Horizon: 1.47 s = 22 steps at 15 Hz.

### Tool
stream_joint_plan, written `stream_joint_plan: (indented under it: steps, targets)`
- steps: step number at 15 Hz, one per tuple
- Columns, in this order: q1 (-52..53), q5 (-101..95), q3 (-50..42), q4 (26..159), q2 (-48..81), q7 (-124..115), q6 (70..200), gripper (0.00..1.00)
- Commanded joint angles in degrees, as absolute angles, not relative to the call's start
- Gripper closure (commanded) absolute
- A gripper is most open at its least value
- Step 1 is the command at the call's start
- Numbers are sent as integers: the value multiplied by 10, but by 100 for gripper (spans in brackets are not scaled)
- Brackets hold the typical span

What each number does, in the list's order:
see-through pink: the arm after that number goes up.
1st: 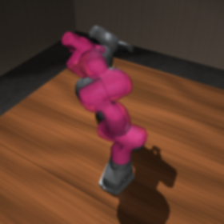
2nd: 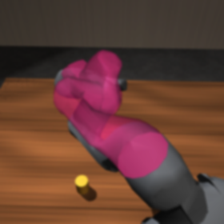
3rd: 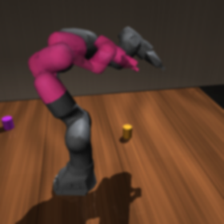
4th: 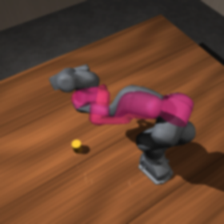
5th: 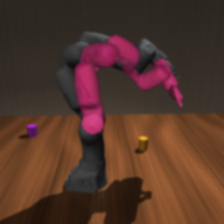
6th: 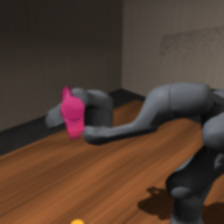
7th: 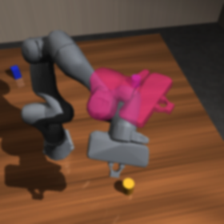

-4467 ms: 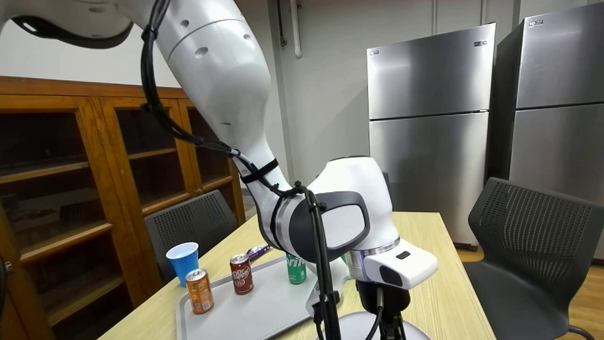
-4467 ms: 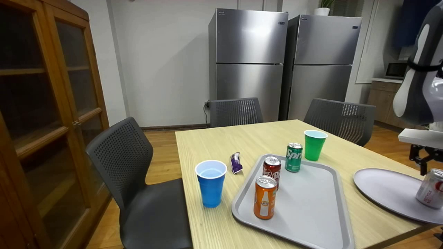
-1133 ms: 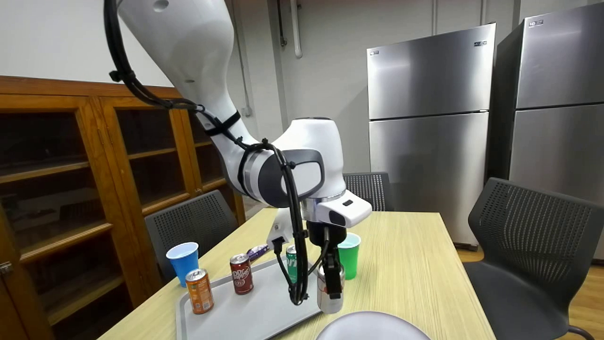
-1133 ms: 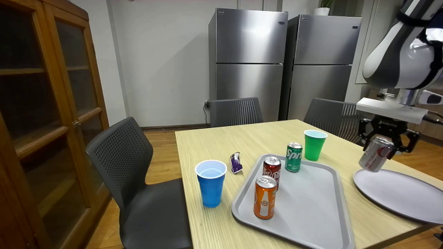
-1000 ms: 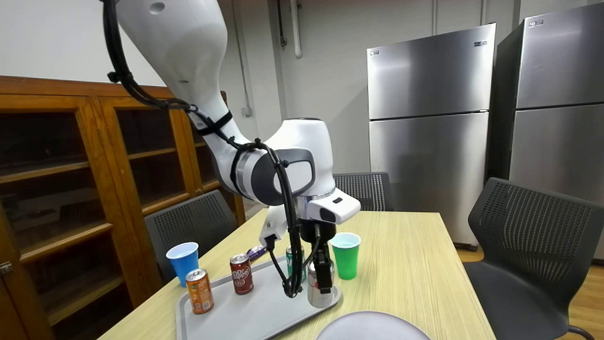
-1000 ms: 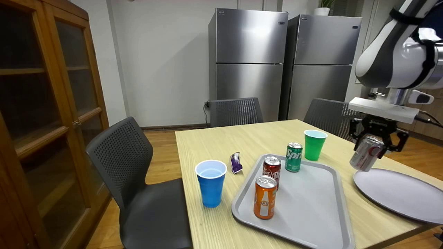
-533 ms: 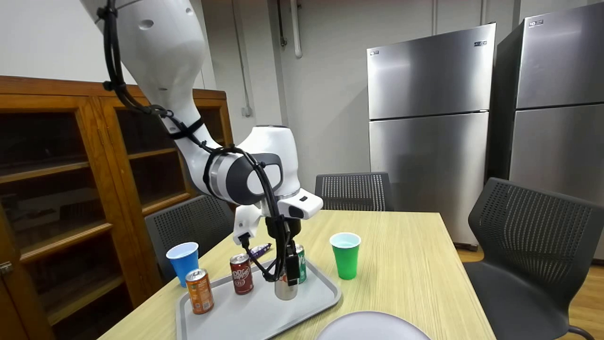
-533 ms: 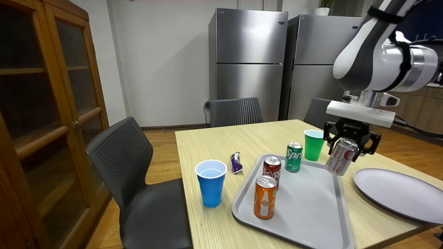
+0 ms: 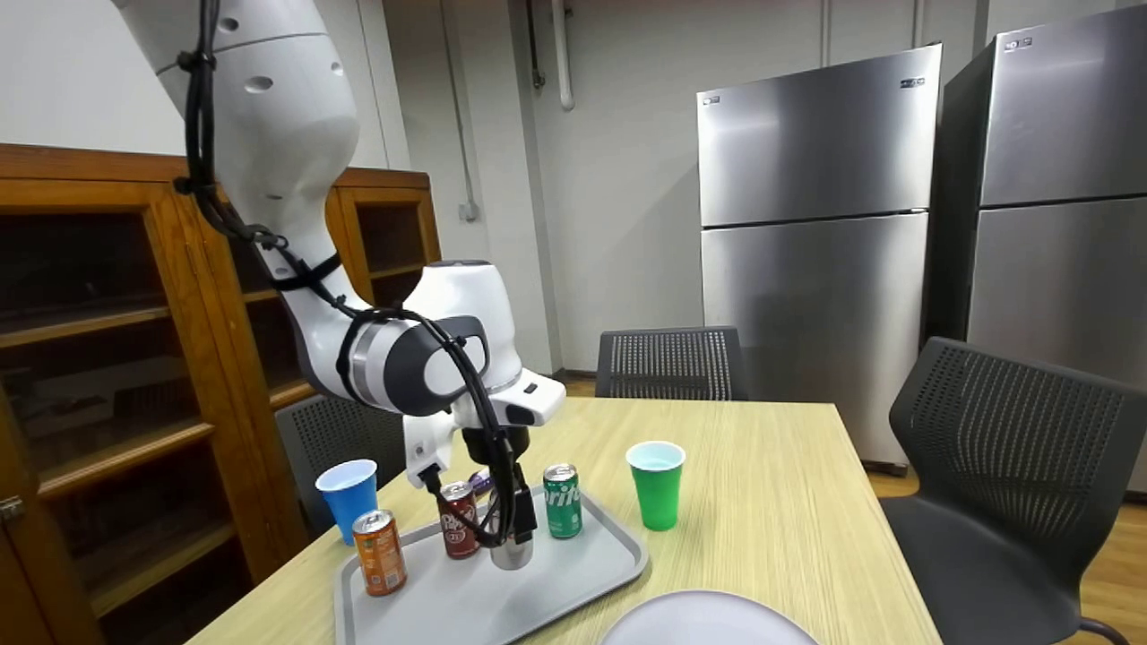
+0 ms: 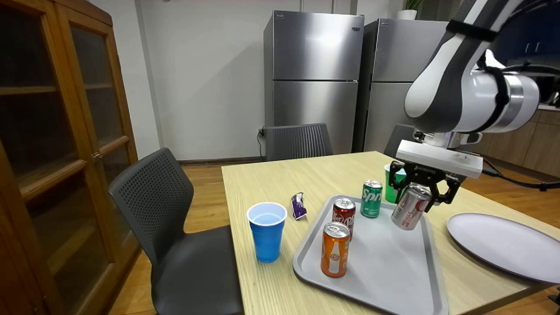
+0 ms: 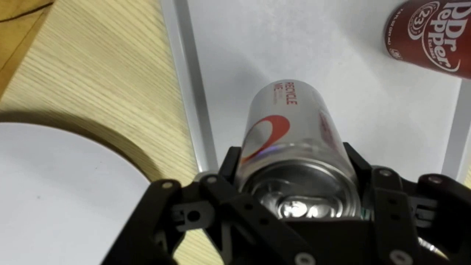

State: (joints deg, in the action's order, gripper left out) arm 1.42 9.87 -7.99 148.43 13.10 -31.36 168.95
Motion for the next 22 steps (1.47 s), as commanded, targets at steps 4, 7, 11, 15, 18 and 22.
stream_joint_plan:
  steps: [4,7,11,15,18,22]
  targets:
    - [68,94,-101,1488,188,-304,1781,59]
    - [93,105,-116,1483,215,-296,1802,59]
    - [115,117,-130,1481,232,-288,1814,9]
    - [111,125,-127,1485,218,-278,1820,0]
    - [98,132,-117,1492,192,-265,1825,0]
    - [72,131,-101,1506,137,-241,1823,0]
